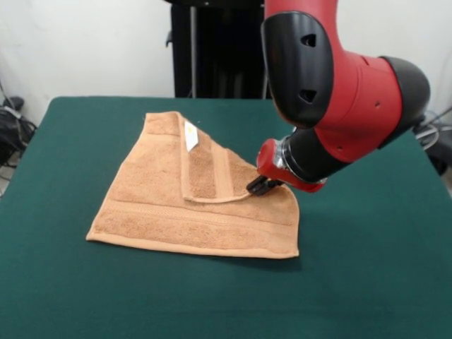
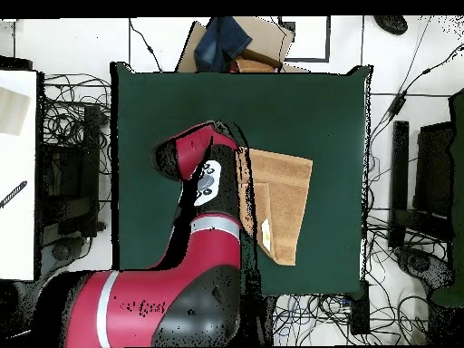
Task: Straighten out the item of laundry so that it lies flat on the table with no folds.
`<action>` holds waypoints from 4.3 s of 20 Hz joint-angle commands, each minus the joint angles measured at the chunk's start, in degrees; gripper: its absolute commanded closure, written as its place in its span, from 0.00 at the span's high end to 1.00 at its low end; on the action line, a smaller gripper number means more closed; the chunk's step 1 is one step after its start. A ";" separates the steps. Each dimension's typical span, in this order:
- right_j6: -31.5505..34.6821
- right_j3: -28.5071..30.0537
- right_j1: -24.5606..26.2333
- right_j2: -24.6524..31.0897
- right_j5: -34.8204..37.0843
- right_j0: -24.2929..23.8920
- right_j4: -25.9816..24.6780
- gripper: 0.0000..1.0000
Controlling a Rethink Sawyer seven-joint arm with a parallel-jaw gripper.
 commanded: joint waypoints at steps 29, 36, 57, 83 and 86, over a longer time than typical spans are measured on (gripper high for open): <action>-0.42 27.90 -26.23 -3.92 14.22 5.50 -1.29 0.00; 9.67 26.20 -21.28 -1.66 -5.59 4.24 -0.26 0.00; 4.59 23.62 -19.85 -2.61 -7.43 4.32 1.39 1.00; 8.37 17.07 -12.21 -0.20 -16.78 3.53 2.76 1.00; 7.48 17.13 -12.08 -0.31 -15.90 3.51 3.30 1.00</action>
